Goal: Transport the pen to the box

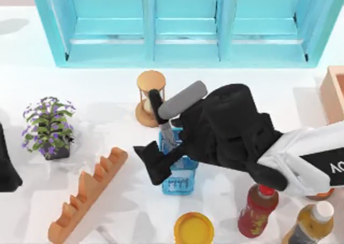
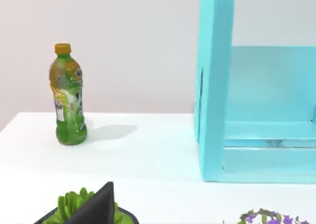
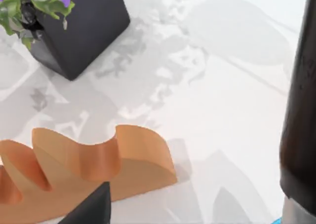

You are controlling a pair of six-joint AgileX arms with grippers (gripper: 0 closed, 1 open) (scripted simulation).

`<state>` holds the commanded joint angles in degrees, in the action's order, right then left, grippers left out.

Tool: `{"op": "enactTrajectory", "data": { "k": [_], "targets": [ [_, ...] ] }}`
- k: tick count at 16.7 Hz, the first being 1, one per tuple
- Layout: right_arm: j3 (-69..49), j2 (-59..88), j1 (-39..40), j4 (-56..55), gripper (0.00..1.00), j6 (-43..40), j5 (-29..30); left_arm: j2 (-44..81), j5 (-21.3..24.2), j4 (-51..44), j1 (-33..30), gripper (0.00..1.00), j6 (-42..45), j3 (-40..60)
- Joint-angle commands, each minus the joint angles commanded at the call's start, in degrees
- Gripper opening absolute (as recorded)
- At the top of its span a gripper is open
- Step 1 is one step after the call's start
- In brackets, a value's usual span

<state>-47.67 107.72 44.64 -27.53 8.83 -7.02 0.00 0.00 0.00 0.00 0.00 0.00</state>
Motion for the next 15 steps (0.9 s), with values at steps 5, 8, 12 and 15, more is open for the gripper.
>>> {"op": "enactTrajectory", "data": {
  "k": [5,8,12,15],
  "targets": [
    [0.00,0.00,0.00,0.00,0.40,0.00,0.00,0.00,0.00,0.00,0.00,1.00,0.00,0.00],
    [0.00,0.00,0.00,0.00,0.17,0.00,0.00,0.00,0.00,0.00,0.00,1.00,0.00,0.00],
    [0.00,0.00,0.00,0.00,0.00,0.00,0.00,0.00,0.00,0.00,0.00,1.00,0.00,0.00],
    [0.00,0.00,0.00,0.00,0.00,0.00,0.00,0.00,0.00,0.00,0.00,1.00,0.00,0.00]
  ]
}}
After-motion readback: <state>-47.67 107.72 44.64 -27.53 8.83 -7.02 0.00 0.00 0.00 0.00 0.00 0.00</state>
